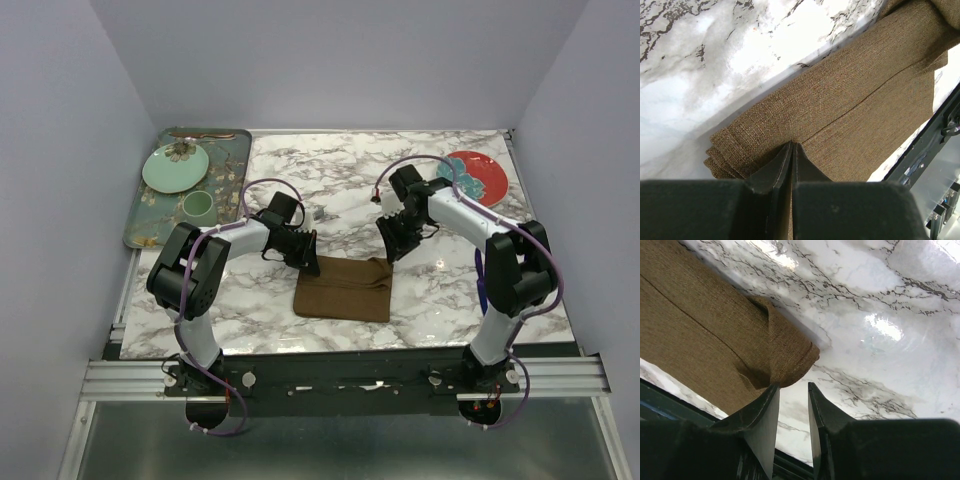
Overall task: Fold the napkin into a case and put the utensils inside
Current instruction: Fold the lower triangle-folded napkin at the center of the board.
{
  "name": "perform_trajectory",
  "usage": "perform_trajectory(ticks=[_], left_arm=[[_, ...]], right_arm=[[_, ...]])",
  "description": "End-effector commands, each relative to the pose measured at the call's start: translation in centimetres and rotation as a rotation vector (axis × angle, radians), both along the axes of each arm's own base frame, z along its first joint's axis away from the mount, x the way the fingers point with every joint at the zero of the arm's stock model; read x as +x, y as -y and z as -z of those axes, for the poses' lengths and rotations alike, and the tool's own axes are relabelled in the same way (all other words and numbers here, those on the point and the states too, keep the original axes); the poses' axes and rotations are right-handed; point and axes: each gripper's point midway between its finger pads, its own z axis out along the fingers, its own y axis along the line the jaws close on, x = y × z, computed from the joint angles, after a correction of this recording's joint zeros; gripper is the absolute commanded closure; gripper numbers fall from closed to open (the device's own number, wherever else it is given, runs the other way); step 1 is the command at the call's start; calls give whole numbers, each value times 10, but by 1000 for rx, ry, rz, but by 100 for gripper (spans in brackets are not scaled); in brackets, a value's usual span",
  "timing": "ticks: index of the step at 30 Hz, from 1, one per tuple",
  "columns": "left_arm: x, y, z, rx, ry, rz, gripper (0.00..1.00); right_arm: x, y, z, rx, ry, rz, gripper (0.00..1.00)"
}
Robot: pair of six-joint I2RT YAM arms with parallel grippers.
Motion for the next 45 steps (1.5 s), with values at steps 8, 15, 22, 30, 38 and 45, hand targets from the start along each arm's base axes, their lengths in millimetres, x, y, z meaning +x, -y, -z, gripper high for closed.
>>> perform_trajectory(ticks=[8, 15, 22, 30, 38, 45], left_arm=[[-10, -11, 16, 76, -20, 2, 88], [-8, -10, 15, 75, -21, 1, 88], [-9, -11, 16, 79, -21, 2, 88], [-8, -11, 16, 82, -29, -11, 88], [-11, -12, 18, 85, -46, -32, 88], [-12, -6, 12, 29, -59, -45, 87]], right_arm=[[12, -10, -9, 92, -52, 91, 59], [4, -9, 2, 88, -108, 86, 61], [-4, -11, 1, 104, -141, 77, 69], [-24, -9, 10, 115, -193, 63, 90], [-39, -6, 33, 100, -228, 55, 94], [-37, -2, 59, 33, -228, 73, 94]])
